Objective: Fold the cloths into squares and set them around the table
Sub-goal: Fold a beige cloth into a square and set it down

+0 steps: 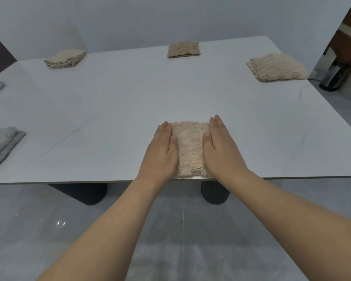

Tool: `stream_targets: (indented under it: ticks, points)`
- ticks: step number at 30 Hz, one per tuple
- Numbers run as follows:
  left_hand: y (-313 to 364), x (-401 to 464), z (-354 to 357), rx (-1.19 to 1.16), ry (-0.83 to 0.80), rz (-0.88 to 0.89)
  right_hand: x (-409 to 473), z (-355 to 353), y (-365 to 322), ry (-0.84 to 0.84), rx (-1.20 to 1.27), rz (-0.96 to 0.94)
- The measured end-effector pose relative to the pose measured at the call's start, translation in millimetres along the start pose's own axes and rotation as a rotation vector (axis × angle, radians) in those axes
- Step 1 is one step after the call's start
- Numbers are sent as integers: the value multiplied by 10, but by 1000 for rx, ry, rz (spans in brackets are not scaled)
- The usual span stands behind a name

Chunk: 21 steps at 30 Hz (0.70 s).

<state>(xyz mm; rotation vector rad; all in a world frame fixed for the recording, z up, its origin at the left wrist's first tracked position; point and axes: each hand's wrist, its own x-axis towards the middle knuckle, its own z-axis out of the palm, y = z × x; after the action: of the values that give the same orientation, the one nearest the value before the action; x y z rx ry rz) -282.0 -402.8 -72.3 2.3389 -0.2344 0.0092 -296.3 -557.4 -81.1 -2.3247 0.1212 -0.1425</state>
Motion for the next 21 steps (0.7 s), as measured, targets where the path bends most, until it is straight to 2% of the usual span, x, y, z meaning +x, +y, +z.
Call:
stream_targets:
  ticks: [6, 10, 13, 16, 21]
  points:
    - [-76, 6, 92, 265, 19, 8, 35, -31, 107, -41, -386, -9]
    - [-79, 15, 44, 283, -29, 23, 9, -145, 202, -112, -454, -25]
    - [-43, 11, -5, 219, -67, -24, 11, -207, 200, -157, -416, -24]
    - [47, -32, -92, 185, 22, -85, 55, -381, 164, -187, -380, -40]
    - [235, -139, -199, 264, 187, -202, 338, -797, 64, -279, -535, -250]
